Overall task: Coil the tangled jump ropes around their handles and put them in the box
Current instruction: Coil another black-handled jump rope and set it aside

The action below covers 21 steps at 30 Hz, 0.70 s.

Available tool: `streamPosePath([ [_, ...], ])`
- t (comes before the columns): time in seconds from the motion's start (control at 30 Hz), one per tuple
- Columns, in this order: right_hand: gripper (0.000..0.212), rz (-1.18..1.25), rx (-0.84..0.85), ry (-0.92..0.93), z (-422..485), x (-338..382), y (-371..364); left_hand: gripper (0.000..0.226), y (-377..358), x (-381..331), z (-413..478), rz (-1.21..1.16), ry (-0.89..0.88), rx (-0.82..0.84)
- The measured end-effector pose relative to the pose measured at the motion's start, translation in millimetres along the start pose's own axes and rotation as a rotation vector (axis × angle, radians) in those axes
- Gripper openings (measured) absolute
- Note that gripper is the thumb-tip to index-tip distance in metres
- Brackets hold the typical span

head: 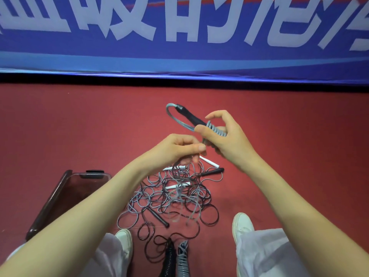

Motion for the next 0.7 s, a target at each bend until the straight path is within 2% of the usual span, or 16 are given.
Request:
streamPosePath([
  [0.1, 0.023, 0.09, 0.0, -0.001, -0.3, 3.8, -3.2, 0.033, 7.6, 3.9, -0.5, 0.05, 0.034, -0.063],
  [0.2, 0.027, 0.242, 0.032, -0.058, -1.4, 2.1, 3.2, 0.031, 19.3, 7.2, -3.6, 0.022, 0.014, -0.022],
  [0.27, 0.048, 0.355, 0.181, -0.095, -4.7, 2.2, -1.8, 0.023, 31.2, 8.9, -7.0, 0.019, -0.004, -0.052],
  [0.33, 0.06, 0.43, 0.411, -0.165, -14.5, 2.6, -18.2, 0.018, 31.7, 8.8, -8.9, 0.086, -0.011, -0.059],
  [0.43, 0.048, 0.413, 0.688, -0.295, -33.6, 2.9, -36.7, 0.015, 32.5, 6.4, -11.0, 0.261, -0.021, -0.088],
  [0.5, 0.046, 0.339, 0.814, -0.405, -42.9, -3.7, -39.3, 0.019, 40.3, 2.9, -14.8, 0.306, 0.026, -0.085],
  [0.57, 0.048, 0.149, 0.875, -0.51, -47.6, -17.6, -40.0, 0.013, 38.8, -0.2, -13.9, 0.261, 0.054, 0.022],
  [0.63, 0.047, -0.125, 0.868, -0.569, -45.8, -33.3, -41.8, 0.009, 32.3, 1.3, -11.2, 0.302, 0.128, 0.033],
  [0.7, 0.043, -0.388, 0.806, -0.566, -37.8, -44.0, -42.9, 0.023, 27.3, 6.6, -5.9, 0.426, 0.173, -0.002],
])
Point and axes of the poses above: each hand's wrist, its own z-axis towards the middle knuckle, its own y-axis out of the back of the hand, x = y × z, the point moved 7 cm from there along z, towards the middle knuckle, and after that the axes turned 7 degrees about x, right-handed, at the moved point
